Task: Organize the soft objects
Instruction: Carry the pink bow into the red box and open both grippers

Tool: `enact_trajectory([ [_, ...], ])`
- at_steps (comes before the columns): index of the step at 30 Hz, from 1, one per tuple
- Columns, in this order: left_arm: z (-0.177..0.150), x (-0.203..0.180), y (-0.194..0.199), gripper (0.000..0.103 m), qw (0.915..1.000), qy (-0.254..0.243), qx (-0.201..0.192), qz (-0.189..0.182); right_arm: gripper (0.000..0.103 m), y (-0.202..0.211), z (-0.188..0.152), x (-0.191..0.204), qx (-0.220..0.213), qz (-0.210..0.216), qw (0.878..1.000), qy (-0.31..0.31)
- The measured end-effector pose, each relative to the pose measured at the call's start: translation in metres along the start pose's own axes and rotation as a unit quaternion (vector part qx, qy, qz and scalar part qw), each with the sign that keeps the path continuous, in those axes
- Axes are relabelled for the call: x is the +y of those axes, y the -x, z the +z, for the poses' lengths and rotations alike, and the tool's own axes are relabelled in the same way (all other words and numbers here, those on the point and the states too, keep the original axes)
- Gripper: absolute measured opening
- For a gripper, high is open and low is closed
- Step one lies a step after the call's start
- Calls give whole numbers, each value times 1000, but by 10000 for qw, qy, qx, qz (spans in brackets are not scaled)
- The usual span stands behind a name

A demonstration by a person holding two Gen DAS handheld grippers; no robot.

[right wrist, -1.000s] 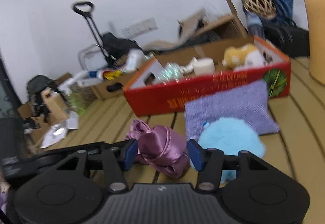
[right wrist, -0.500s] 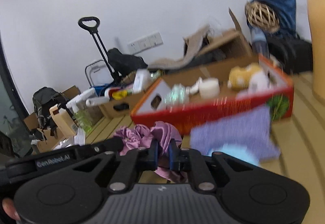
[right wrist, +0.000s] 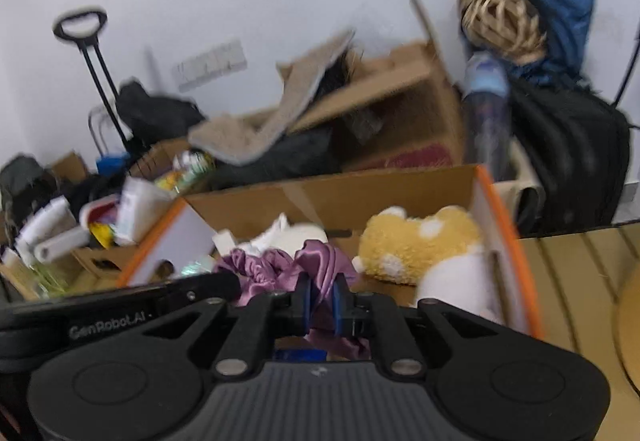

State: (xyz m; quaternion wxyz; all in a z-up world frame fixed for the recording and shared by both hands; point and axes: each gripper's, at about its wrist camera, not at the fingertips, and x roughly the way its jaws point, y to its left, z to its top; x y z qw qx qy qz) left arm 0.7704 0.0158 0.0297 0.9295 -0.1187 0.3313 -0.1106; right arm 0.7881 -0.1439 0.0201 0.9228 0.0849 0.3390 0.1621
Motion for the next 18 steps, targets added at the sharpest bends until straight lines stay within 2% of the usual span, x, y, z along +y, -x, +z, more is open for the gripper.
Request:
enact_trajectory([
  [2, -1, 10, -3, 22, 9997, -30, 90, 218, 15, -25, 5, 2, 247, 173, 9995, -13],
  [4, -2, 20, -1, 36, 9992, -89, 84, 379, 17, -45, 5, 2, 454, 410, 9979, -219],
  [5, -3, 25, 3, 40, 9991, -94, 68, 415, 21, -52, 4, 3, 521, 481, 9971, -258],
  [7, -3, 30, 13, 42, 9991, -45, 70, 423, 25, -57, -1, 9, 583, 587, 9962, -274],
  [9, -3, 28, 28, 42, 9991, -63, 28, 407, 37, -50, -4, 10, 576, 594, 9961, -312],
  [12, -2, 16, 59, 43, 9988, -321, -95, 369, 46, -22, 0, 4, 425, 567, 9968, -369],
  [18, -17, -7, 149, 47, 9946, -935, -415, 182, 55, 98, 9, 9, -290, 217, 9993, 18],
])
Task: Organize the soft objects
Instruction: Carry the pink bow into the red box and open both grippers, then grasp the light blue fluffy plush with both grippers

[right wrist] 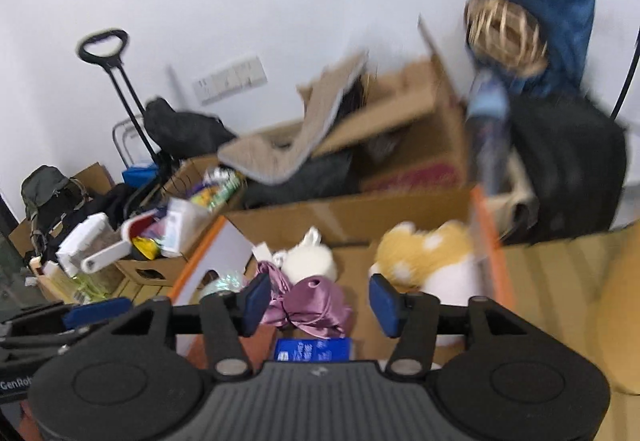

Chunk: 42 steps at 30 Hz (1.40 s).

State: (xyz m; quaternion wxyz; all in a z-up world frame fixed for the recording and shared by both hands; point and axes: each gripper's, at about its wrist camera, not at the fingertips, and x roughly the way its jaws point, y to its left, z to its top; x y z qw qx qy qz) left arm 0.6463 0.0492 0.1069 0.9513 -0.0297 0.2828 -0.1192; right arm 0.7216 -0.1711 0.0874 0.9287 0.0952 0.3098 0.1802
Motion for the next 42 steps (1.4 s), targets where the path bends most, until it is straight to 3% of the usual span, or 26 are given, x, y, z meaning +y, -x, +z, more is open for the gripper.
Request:
enact_trajectory([
  [4, -31, -16, 71, 59, 9982, -287, -470, 238, 58, 76, -23, 14, -372, -233, 9976, 529],
  [10, -128, -53, 166, 80, 9881, -637, -1285, 563, 72, 172, -108, 34, -886, -197, 9920, 883],
  [15, -208, -75, 228, 87, 9894, -185, -1351, 508, 78, 232, -198, 43, -975, -25, 9927, 710],
  [18, -244, -83, 247, 88, 9925, 90, -1143, 415, 79, 259, -257, 46, -906, -53, 9950, 427],
  [20, -254, -93, 248, 88, 9958, -35, -894, 217, 79, 270, -289, 49, -764, 46, 9966, 294],
  [22, -254, -104, 249, 88, 9952, -275, -913, 241, 79, 275, -307, 51, -579, 120, 9979, 282],
  [25, -252, -112, 249, 88, 9936, -315, -1075, 121, 79, 277, -310, 48, -588, -34, 9980, 227],
  [29, -254, -113, 238, 88, 9947, -290, -976, 103, 78, 272, -308, 40, -669, -108, 9976, 117],
  [37, -218, -92, 170, 87, 9970, -130, -759, -15, 78, 224, -270, 26, -694, -173, 9973, 140],
  [40, -193, -75, 130, 77, 9979, 12, -584, -270, 75, 196, -246, 22, -676, -134, 9973, 245],
  [42, -178, -64, 97, 60, 9983, 113, -361, -452, 63, 174, -231, 16, -582, 18, 9980, 242],
])
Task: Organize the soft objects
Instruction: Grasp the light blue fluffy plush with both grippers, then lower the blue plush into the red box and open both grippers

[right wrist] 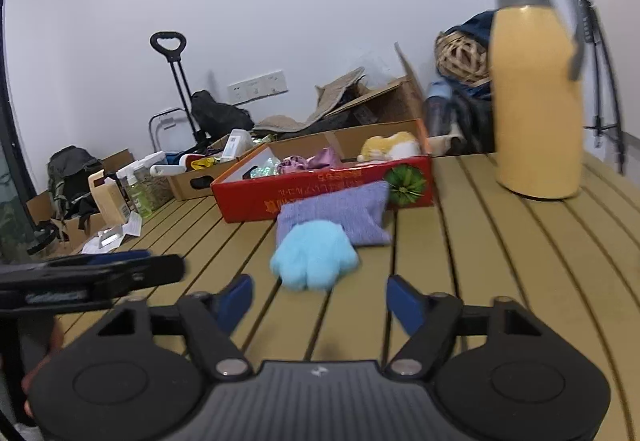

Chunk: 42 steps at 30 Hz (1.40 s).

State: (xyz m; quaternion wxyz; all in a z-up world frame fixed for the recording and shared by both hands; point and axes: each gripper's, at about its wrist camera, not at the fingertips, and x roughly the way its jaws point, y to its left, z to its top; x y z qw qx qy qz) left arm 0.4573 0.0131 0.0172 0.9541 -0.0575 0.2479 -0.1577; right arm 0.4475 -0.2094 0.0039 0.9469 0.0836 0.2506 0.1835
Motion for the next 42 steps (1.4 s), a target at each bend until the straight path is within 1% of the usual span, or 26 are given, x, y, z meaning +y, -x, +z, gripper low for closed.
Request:
enact_trajectory([
  [3, 11, 15, -45, 53, 9989, 201, 351, -247, 55, -47, 17, -9, 353, 227, 9991, -13],
  [5, 12, 21, -67, 52, 9979, 270, 476, -340, 51, -71, 25, -13, 482, 196, 9986, 54],
  [8, 10, 31, -95, 52, 9956, 440, 665, -494, 50, -105, 35, -18, 646, 233, 9975, 186],
  [10, 6, 37, -109, 50, 9927, 613, 830, -626, 48, -124, 40, -23, 760, 327, 9965, 149],
  [11, 5, 40, -114, 44, 9910, 698, 898, -712, 48, -132, 41, -26, 802, 359, 9961, 106],
  [12, 4, 42, -116, 38, 9896, 780, 869, -835, 46, -139, 41, -30, 855, 421, 9954, 21],
  [13, 3, 44, -118, 35, 9880, 834, 887, -954, 45, -144, 40, -34, 908, 482, 9947, -68],
  [14, 2, 46, -118, 34, 9866, 903, 898, -1022, 42, -148, 38, -39, 984, 569, 9933, -183],
  [15, 2, 47, -119, 33, 9860, 947, 902, -1038, 35, -152, 37, -44, 1035, 725, 9914, -336],
  [16, 1, 49, -118, 32, 9853, 992, 906, -1059, 35, -153, 37, -46, 1064, 827, 9900, -424],
  [19, 2, 52, -118, 30, 9825, 1130, 945, -1137, 33, -150, 38, -44, 1100, 852, 9898, -308],
  [21, 3, 50, -115, 30, 9830, 1102, 912, -1155, 33, -147, 38, -42, 1097, 846, 9899, -286],
  [25, 11, 44, -106, 30, 9852, 1017, 647, -1219, 33, -135, 47, -40, 915, 878, 9917, -208],
  [27, 23, 42, -96, 29, 9854, 1041, 489, -1251, 32, -126, 56, -39, 835, 909, 9922, -193],
  [29, 44, 42, -84, 29, 9854, 1019, 137, -1357, 32, -113, 76, -36, 537, 1045, 9929, -199],
  [31, 73, 41, -81, 29, 9860, 824, -137, -1441, 32, -106, 101, -31, 212, 1070, 9940, -110],
  [33, 107, 40, -93, 29, 9874, 629, -206, -1435, 32, -110, 127, -29, -20, 972, 9953, 19],
  [35, 134, 40, -113, 29, 9886, 469, -240, -1407, 32, -123, 153, -32, -213, 790, 9966, 65],
  [37, 160, 44, -145, 29, 9895, 418, -150, -1376, 32, -147, 175, -40, -270, 597, 9978, 35],
  [38, 170, 49, -164, 29, 9895, 562, -46, -1332, 32, -164, 186, -47, -224, 494, 9985, -84],
  [39, 175, 53, -180, 29, 9893, 632, 51, -1312, 32, -178, 192, -51, -159, 416, 9989, -117],
  [40, 179, 57, -201, 29, 9884, 744, 228, -1303, 32, -193, 197, -57, -104, 301, 9993, -194],
  [41, 179, 63, -215, 29, 9870, 886, 377, -1285, 32, -209, 200, -63, -123, 362, 9990, -212],
  [42, 178, 66, -232, 29, 9869, 903, 549, -1222, 32, -228, 200, -68, 11, 247, 9995, -206],
])
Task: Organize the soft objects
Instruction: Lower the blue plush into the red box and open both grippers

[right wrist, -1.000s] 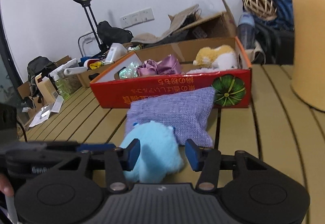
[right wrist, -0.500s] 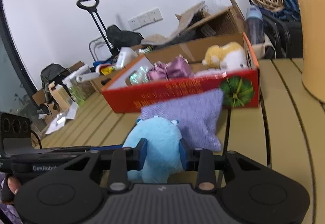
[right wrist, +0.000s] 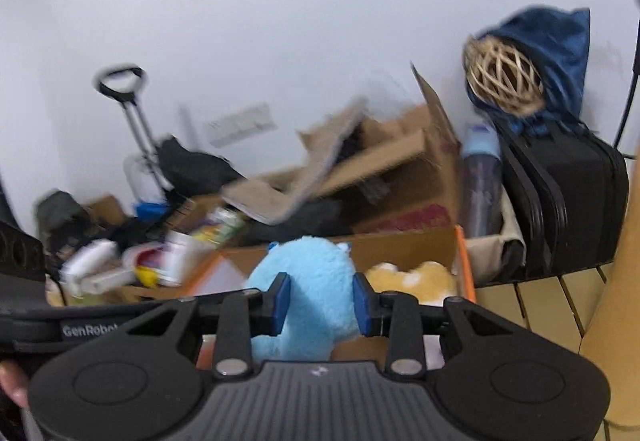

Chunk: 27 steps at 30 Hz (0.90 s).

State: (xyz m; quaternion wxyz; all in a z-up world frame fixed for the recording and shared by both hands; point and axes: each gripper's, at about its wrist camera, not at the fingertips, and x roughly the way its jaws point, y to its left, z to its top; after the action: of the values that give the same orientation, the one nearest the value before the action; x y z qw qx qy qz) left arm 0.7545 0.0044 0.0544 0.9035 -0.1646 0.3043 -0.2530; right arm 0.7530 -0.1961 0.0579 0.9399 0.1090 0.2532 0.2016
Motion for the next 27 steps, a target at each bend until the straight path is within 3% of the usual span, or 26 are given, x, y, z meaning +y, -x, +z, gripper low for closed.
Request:
enact_trajectory([
  [2, -3, 14, -28, 29, 9991, 24, 331, 270, 32, -32, -8, -9, 352, -181, 9992, -5],
  [4, -10, 24, -50, 28, 9960, -11, 716, 526, 28, -57, -19, -5, 687, -517, 9956, 365],
  [5, -13, 25, -51, 28, 9957, -103, 695, 607, 22, -64, -26, 3, 717, -685, 9920, 788],
  [7, -19, 27, -48, 29, 9965, -252, 531, 597, 22, -70, -38, 13, 686, -891, 9867, 1177],
  [12, -18, 21, -26, 29, 9959, -390, 361, 727, 22, -59, -29, 18, 581, -885, 9870, 1205],
  [17, -23, -4, 48, 35, 9938, -615, -209, 904, 22, 14, -13, 38, 51, -575, 9901, 1280],
  [19, -38, -15, 87, 43, 9918, -683, -442, 985, 22, 49, -12, 48, -154, -415, 9906, 1294],
  [23, -77, -36, 155, 48, 9842, -752, -824, 1371, 23, 117, -24, 66, -451, -103, 9896, 1362],
  [25, -99, -48, 185, 55, 9801, -770, -996, 1534, 27, 146, -35, 73, -538, 4, 9891, 1372],
  [27, -121, -55, 210, 64, 9767, -793, -1183, 1606, 38, 175, -50, 81, -615, 118, 9882, 1398],
])
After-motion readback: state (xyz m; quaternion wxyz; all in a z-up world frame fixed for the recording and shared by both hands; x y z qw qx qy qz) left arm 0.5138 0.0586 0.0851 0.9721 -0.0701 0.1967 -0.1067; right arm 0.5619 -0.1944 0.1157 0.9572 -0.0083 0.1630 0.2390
